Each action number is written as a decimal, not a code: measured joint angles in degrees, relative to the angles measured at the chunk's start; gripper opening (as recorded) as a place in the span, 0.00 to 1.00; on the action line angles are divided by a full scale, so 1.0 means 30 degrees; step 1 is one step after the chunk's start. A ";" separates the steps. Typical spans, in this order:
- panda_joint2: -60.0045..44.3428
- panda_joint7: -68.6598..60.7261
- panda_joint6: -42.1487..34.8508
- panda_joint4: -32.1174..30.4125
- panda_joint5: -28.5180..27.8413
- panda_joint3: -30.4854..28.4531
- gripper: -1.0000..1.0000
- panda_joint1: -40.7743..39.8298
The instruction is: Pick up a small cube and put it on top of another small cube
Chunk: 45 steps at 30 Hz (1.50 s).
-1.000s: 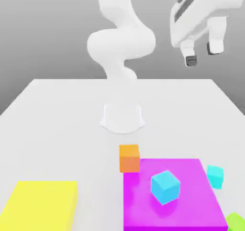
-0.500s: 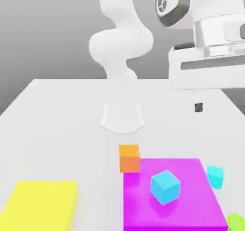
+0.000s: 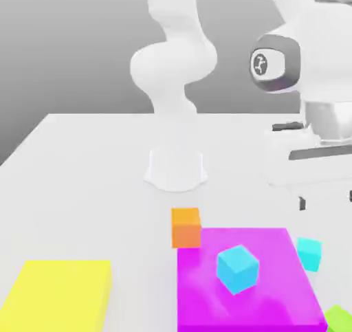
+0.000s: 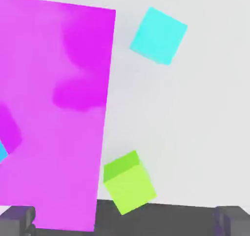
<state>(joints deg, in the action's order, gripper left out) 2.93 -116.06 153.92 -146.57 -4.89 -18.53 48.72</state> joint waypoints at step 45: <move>-0.1679 -1.6233 -0.1714 0.0034 0.0616 0.4499 0.00 -0.6609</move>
<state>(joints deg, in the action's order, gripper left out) -2.11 -164.76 148.77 -146.47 -3.05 -5.03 28.89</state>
